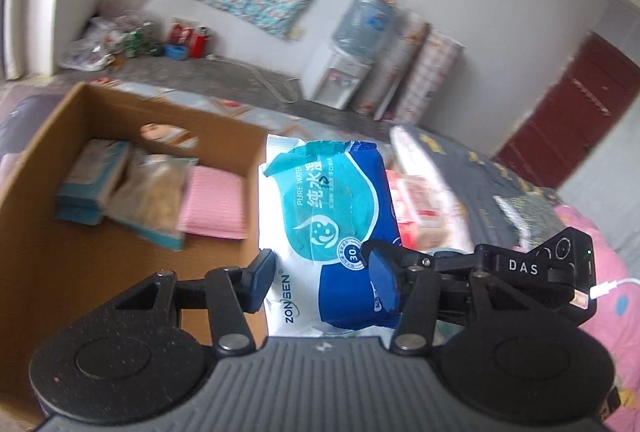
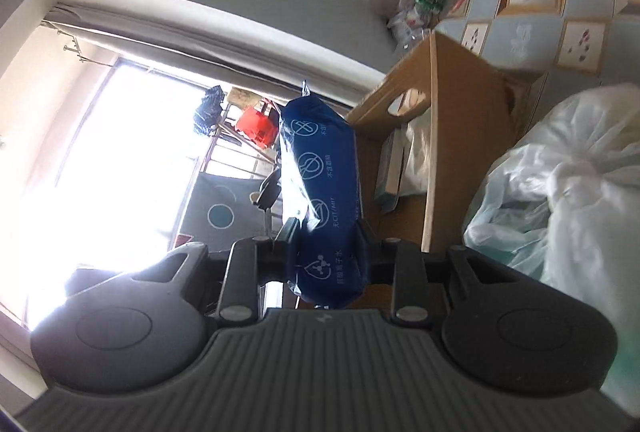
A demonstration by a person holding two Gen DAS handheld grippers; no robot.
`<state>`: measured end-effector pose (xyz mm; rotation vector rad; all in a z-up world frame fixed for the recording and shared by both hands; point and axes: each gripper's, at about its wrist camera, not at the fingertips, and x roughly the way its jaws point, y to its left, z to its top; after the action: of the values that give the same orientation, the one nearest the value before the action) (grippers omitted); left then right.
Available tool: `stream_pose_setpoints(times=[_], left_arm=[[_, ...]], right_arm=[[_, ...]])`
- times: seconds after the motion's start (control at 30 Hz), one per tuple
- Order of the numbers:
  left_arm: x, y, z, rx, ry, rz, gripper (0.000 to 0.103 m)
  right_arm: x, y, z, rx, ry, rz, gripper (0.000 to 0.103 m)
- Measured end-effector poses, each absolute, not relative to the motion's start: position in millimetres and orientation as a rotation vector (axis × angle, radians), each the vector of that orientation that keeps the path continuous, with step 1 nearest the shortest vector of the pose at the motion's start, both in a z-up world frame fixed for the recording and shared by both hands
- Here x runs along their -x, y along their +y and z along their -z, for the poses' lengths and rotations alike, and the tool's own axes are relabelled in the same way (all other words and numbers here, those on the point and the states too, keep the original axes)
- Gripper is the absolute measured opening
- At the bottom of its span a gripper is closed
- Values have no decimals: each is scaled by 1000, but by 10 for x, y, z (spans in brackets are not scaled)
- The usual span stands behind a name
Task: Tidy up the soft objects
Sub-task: 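Lower the wet-wipes pack into the box and open both grippers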
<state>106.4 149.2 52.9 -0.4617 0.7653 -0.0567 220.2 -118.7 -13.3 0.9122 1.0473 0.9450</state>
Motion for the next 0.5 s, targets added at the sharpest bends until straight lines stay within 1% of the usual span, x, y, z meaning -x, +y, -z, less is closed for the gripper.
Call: stream_pose_setpoints(times=[0.13, 0.17, 0.23, 0.3, 0.4, 0.5], left_arm=[[-1095, 1848, -353, 481, 811, 11, 51], [-1134, 1909, -294, 483, 826, 13, 49], [-1225, 2010, -127, 481, 880, 31, 49], [-1262, 2055, 82, 474, 945, 14, 49], [-1357, 2111, 339, 475, 1027, -2, 49], [-1460, 2158, 508, 533, 1089, -5, 53]], right_arm=[[-2199, -763, 267, -860, 1097, -925, 30], [-2193, -678, 276, -818, 1104, -909, 30], [-2187, -596, 244, -695, 1100, -859, 34], [-2173, -630, 195, -640, 1070, -834, 36], [-2195, -806, 127, -635, 1045, -820, 36], [-2191, -996, 65, -627, 1016, -792, 36]])
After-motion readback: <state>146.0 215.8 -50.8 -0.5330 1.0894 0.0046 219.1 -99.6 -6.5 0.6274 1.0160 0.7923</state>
